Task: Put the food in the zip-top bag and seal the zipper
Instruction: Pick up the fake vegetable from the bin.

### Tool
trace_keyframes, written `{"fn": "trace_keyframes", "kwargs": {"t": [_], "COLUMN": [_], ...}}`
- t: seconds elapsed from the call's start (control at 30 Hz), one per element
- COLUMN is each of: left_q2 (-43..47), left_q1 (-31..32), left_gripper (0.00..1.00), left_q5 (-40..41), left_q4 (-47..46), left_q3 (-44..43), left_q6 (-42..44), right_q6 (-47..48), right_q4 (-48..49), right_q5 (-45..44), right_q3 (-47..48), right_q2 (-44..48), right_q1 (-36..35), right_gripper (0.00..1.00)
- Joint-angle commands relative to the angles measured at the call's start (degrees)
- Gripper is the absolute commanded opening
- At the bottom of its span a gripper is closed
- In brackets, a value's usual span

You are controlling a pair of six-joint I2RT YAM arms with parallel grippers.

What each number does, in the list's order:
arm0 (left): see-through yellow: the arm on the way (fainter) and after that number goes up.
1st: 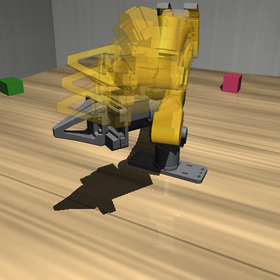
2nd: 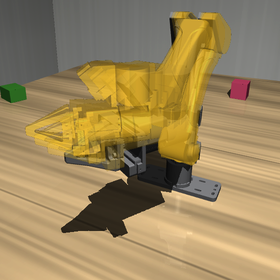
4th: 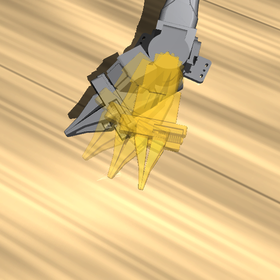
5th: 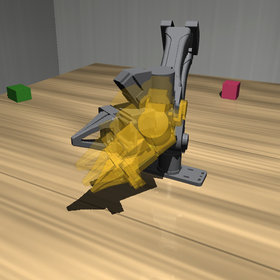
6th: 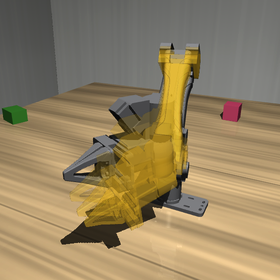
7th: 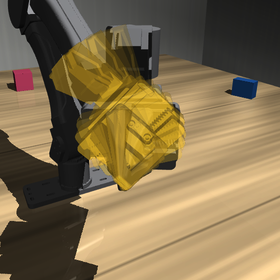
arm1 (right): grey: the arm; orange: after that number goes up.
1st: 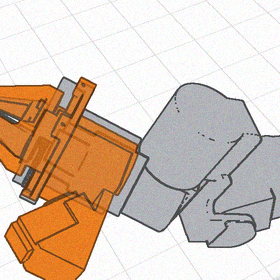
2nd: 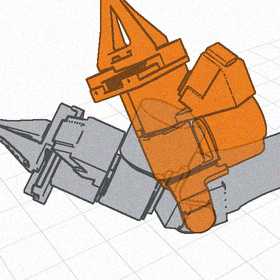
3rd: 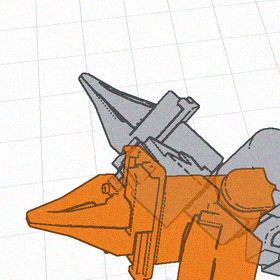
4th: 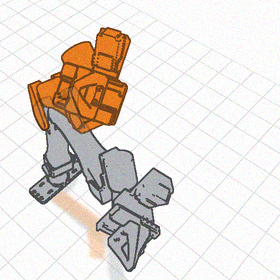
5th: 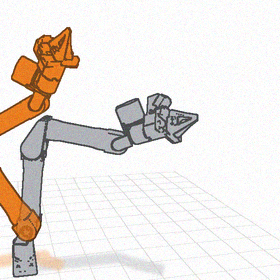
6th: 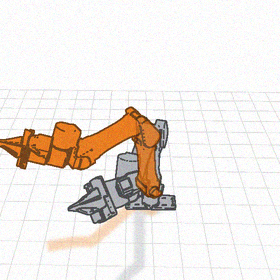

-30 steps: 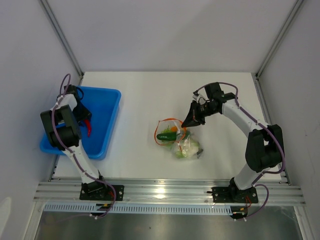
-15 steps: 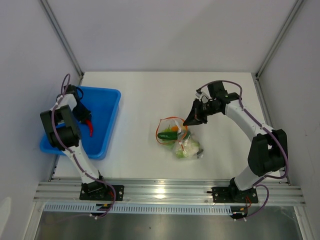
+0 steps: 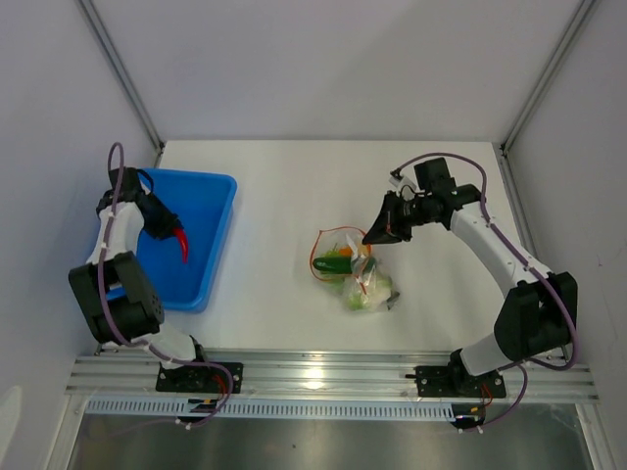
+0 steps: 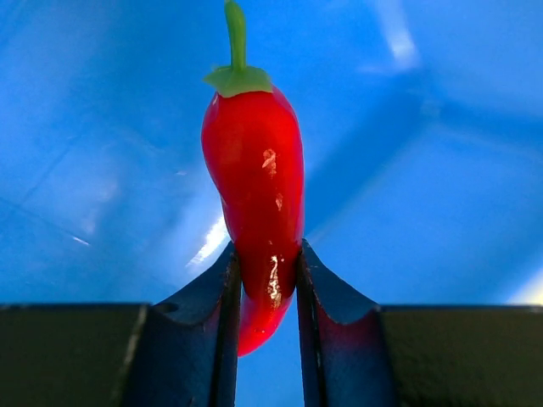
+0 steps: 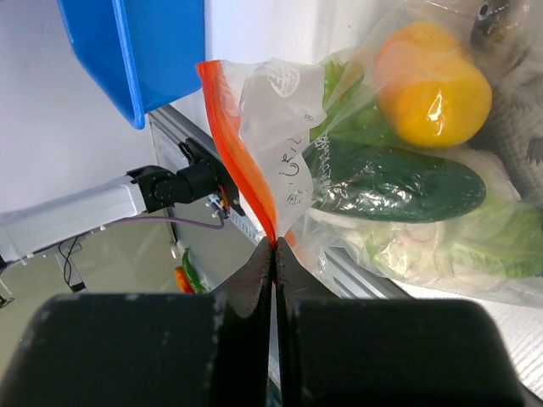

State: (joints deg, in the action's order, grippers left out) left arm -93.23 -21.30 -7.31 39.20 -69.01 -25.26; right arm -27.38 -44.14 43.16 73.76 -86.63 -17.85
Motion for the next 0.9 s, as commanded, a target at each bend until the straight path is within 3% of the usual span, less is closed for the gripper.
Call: {"fn": "trace_keyframes", "kwargs": {"t": [0.0, 0.3, 0.4, 0.63, 0.87], "left_q2": [7.2, 18.0, 19.1, 19.9, 17.4], "left_q1": [-0.3, 2.0, 7.0, 27.0, 40.6], "left_gripper": [0.01, 0.01, 0.00, 0.01, 0.01], "left_q5": [-6.2, -17.3, -21.4, -25.3, -30.0], "left_q4": [-2.6, -3.3, -6.1, -12.2, -6.9], "left_q3": [0.9, 3.4, 4.8, 1.3, -5.3], "left_q6": [-0.6, -5.2, -8.7, -18.9, -21.2], "right_q6": [0.5, 0.5, 0.0, 0.3, -0.2], "right_q4": [0.1, 0.8, 0.7, -0.1, 1.2], "right_q5": [-1.2, -0.6, 0.3, 0.3, -0.2], "right_q3": [-0.7, -1.9, -1.2, -0.6, -1.1], "right_q2": [3.7, 4.6, 4.6, 4.5, 4.5], "right_q1": [0.4, 0.3, 0.4, 0.4, 0.3], "right_gripper": [0.00, 0.00, 0.00, 0.00, 0.00]}}
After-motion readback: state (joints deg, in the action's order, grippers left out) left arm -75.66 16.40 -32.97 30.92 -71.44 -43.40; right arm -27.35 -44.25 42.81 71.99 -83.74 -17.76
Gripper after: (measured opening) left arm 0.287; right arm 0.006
